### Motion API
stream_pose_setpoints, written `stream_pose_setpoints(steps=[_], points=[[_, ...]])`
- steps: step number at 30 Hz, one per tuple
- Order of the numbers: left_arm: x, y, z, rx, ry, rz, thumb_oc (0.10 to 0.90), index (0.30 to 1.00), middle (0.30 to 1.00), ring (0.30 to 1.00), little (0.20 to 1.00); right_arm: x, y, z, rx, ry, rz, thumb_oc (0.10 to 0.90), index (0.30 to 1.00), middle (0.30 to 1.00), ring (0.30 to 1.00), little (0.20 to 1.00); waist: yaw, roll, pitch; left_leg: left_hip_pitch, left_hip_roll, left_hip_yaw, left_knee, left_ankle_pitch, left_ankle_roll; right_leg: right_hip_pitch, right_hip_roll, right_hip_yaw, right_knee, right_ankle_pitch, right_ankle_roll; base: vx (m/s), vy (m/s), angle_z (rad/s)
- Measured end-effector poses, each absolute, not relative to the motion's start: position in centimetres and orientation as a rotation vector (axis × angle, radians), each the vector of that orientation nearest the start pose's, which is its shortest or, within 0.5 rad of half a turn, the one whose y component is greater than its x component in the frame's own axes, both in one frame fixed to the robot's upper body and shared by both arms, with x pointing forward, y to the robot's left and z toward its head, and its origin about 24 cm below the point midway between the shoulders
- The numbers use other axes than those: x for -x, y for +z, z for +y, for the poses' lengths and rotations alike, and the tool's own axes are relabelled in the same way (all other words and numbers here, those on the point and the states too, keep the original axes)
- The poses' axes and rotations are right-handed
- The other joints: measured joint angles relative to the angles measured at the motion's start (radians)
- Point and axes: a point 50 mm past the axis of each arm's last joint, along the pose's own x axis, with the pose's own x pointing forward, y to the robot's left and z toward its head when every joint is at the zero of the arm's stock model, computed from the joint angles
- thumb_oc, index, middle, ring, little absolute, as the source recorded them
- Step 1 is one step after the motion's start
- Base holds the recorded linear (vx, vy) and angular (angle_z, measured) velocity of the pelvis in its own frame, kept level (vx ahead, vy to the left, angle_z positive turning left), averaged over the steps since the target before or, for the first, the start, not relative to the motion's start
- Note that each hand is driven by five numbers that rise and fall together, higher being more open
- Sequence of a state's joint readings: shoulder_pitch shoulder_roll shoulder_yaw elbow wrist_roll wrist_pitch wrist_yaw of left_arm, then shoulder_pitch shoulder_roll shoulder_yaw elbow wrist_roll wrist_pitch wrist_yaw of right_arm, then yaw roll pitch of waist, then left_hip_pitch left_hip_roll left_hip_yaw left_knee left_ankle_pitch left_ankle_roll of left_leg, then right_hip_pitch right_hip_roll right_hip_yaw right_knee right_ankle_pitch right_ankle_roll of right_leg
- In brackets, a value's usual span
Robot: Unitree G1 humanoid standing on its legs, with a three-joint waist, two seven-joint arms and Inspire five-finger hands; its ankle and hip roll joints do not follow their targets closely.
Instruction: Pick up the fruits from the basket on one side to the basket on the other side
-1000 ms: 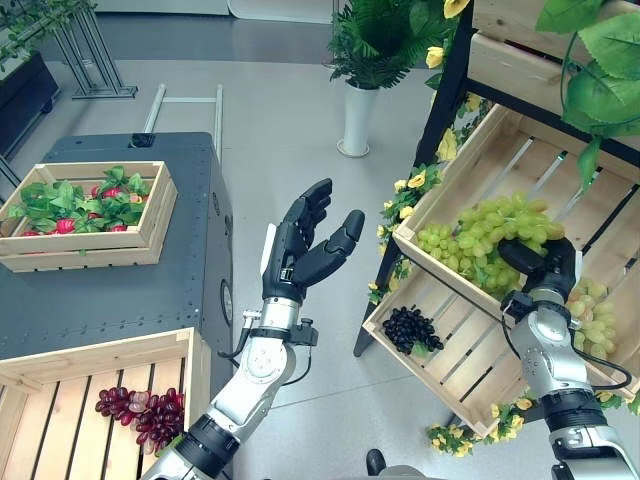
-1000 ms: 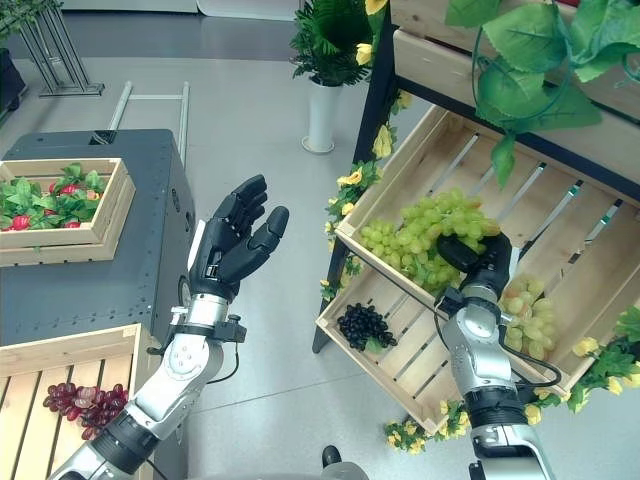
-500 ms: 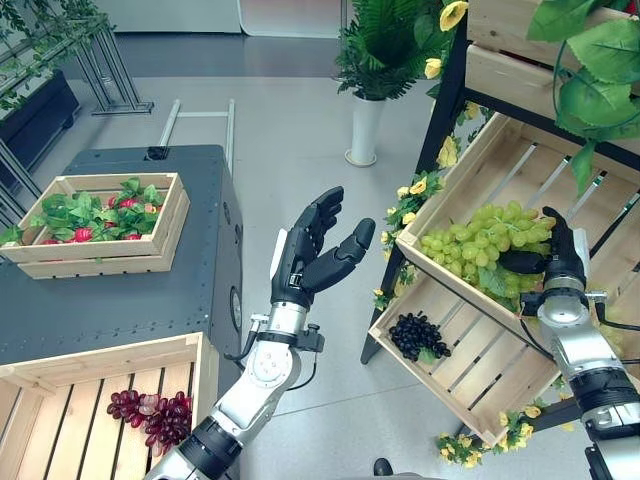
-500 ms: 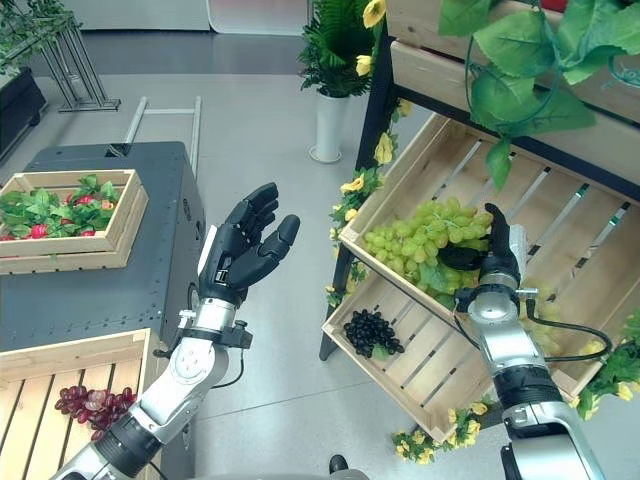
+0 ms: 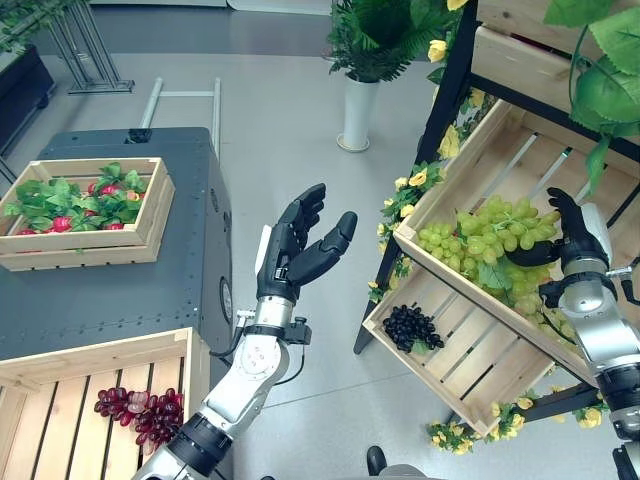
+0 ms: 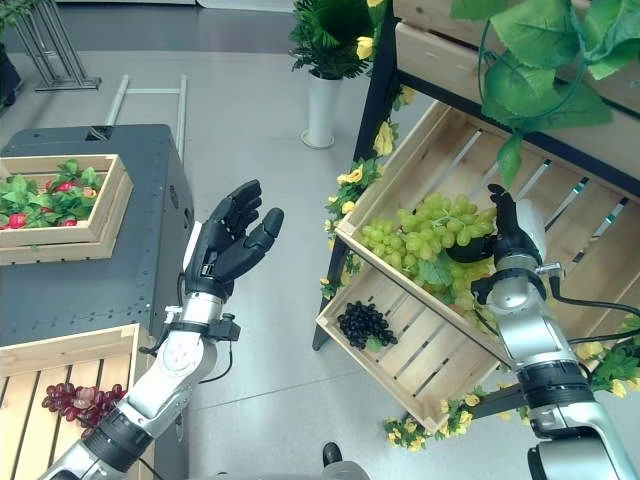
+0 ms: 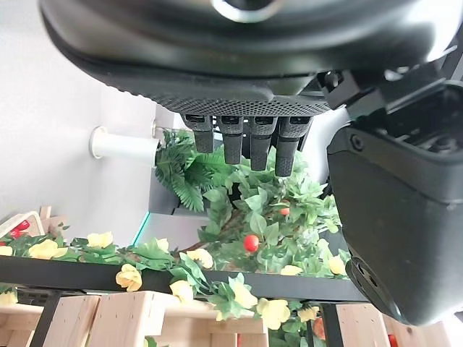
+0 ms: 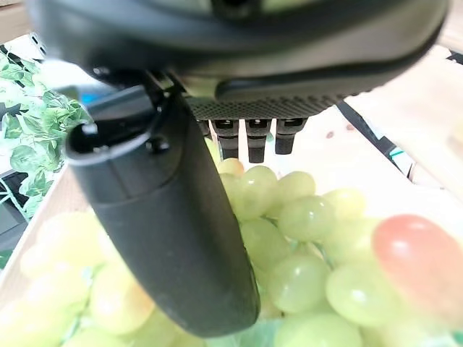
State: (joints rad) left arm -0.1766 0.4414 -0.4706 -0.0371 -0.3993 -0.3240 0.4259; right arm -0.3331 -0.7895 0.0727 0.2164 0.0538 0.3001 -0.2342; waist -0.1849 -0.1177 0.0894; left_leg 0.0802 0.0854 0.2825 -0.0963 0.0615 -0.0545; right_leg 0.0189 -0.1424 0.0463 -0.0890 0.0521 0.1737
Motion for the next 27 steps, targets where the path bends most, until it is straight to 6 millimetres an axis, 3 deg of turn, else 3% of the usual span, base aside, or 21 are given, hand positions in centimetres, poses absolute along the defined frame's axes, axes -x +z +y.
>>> stream_pose_setpoints(steps=[11, 20, 27], points=[[-26.6, 9.9, 13.2, 0.076, -0.068, -0.326, 0.8, 0.9, 0.9, 0.9, 0.9, -29.2, 14.4, -30.3, 0.566, -0.332, 0.019, 0.8, 0.9, 0.9, 0.9, 0.9, -0.023, 0.025, 0.024, 0.007, 0.001, 0.015, 0.0, -0.007, -0.001, -0.003, 0.001, 0.004, 0.0, 0.0, 0.0, -0.01, 0.004, -0.04], [-26.6, 9.9, 13.2, 0.08, -0.064, -0.328, 0.8, 0.9, 0.9, 0.9, 0.9, -28.7, 15.3, -29.1, 0.416, -0.229, -0.058, 0.8, 0.9, 0.9, 0.9, 0.9, -0.021, 0.026, 0.024, 0.006, 0.001, 0.021, 0.0, -0.009, -0.002, -0.007, 0.001, 0.005, 0.0, 0.0, 0.0, 0.0, 0.001, -0.02], [-26.6, 10.0, 13.2, 0.085, -0.064, -0.336, 0.8, 0.9, 0.9, 0.9, 0.9, -27.9, 17.7, -27.9, 0.303, -0.166, -0.221, 0.8, 0.9, 0.9, 0.9, 0.9, -0.021, 0.027, 0.024, 0.006, 0.001, 0.021, 0.0, -0.009, -0.002, -0.007, 0.001, 0.005, 0.0, 0.0, 0.0, 0.0, 0.0, 0.0]])
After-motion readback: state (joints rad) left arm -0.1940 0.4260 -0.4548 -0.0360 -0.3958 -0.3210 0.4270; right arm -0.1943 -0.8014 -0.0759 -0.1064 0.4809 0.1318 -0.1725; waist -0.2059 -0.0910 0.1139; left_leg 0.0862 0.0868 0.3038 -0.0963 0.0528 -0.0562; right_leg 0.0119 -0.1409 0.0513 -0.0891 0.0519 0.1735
